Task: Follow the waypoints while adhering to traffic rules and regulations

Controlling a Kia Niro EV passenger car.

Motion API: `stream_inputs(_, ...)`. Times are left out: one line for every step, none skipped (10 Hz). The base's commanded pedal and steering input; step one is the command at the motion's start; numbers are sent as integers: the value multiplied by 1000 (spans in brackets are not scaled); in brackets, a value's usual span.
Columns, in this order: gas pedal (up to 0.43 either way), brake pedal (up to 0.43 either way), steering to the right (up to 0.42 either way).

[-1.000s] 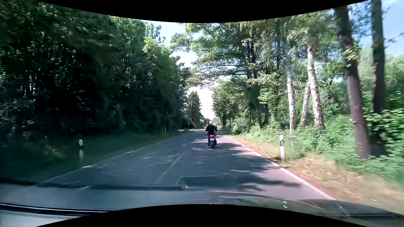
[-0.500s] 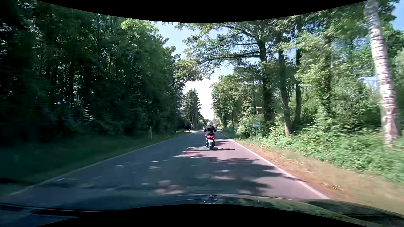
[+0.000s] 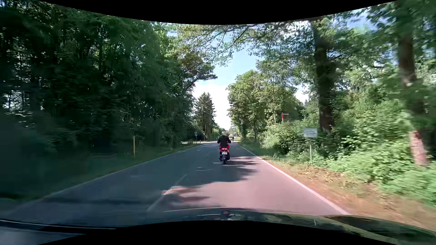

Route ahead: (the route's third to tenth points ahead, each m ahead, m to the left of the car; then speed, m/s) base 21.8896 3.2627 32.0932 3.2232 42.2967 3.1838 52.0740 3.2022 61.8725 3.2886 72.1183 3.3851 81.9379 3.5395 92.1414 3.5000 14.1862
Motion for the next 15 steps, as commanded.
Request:
stream_inputs(98,6,0)
stream_inputs(98,6,-1)
stream_inputs(98,6,-2)
stream_inputs(98,6,-2)
stream_inputs(87,6,-2)
stream_inputs(87,6,-2)
stream_inputs(87,6,-3)
stream_inputs(87,6,-2)
stream_inputs(87,6,-2)
stream_inputs(79,6,-2)
stream_inputs(79,6,-2)
stream_inputs(79,6,-2)
stream_inputs(67,12,-2)
stream_inputs(67,6,-2)
stream_inputs(67,6,-2)
